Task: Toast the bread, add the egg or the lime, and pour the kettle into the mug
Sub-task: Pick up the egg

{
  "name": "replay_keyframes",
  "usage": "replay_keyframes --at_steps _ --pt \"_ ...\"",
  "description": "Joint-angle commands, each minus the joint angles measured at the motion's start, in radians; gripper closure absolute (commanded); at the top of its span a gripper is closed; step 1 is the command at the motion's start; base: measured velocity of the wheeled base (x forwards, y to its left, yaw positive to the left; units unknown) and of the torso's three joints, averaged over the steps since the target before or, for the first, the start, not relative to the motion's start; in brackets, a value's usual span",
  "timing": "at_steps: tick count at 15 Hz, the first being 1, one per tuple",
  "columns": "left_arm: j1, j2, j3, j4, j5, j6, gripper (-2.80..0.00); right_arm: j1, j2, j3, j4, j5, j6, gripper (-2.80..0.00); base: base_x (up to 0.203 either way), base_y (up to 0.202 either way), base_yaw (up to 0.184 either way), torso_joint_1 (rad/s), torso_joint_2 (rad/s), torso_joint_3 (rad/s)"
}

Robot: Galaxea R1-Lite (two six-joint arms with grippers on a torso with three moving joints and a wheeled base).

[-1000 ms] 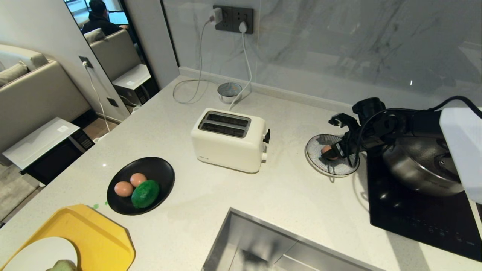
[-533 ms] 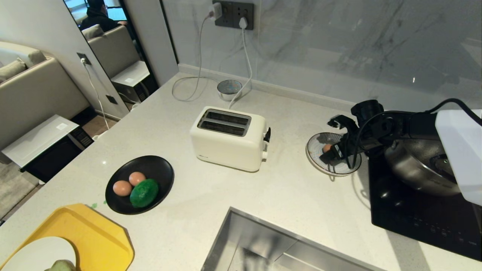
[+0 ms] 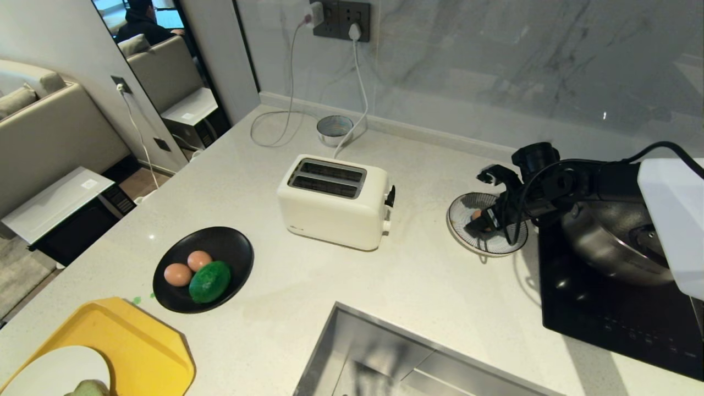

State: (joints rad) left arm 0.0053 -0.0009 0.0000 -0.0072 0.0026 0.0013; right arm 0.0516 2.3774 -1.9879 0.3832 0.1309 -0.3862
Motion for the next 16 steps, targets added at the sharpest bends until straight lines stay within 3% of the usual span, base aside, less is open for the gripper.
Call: replay_keyframes --at_steps 1,16 --pt "0.001 -0.001 0.0 0.0 0.001 0.0 0.0 0.002 -0.006 0.0 0.002 0.002 -0.002 -2.8 0.0 0.0 0.0 0.0 0.0 0.0" --pt "0.001 0.0 0.0 0.0 0.0 0.0 0.0 -0.001 0.013 0.0 0.002 0.012 0.0 -2.8 0.0 0.0 0.0 0.0 0.0 0.0"
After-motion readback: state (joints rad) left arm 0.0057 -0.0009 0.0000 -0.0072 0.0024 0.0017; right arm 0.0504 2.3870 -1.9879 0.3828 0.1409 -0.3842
